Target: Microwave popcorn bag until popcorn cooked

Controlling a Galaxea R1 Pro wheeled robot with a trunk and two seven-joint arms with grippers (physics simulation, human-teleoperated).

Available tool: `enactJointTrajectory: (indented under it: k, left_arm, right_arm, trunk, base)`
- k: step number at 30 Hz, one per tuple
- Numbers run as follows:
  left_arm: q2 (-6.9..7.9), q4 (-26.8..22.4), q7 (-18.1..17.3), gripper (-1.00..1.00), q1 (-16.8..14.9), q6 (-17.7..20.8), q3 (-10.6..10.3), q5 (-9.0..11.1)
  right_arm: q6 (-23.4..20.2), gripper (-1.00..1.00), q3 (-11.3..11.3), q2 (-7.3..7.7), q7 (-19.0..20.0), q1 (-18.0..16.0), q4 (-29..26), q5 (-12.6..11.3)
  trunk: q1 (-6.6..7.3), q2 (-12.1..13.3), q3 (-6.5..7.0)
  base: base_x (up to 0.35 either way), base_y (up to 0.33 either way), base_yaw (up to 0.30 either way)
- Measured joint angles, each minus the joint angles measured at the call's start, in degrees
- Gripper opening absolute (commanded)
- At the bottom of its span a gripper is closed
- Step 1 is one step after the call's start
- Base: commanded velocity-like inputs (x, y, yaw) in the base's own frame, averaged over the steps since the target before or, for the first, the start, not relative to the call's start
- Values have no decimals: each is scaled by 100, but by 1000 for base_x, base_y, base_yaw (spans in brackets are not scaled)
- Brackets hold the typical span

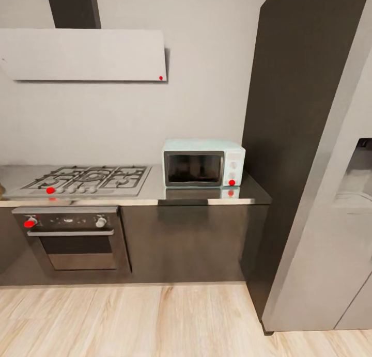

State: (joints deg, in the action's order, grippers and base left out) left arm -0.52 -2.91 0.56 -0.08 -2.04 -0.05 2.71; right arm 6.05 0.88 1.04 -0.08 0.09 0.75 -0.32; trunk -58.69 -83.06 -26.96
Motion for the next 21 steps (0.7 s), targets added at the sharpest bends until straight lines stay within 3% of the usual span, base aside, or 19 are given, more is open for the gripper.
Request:
enactJointTrajectory:
  k: [21]
  left_arm:
    - [0,0,0,100,0,-9,0,-9]
  right_arm:
    - [-17,100,15,-19,0,-1,-3,-11]
  trunk:
    - [0,0,0]
  base:
    - [330,0,0]
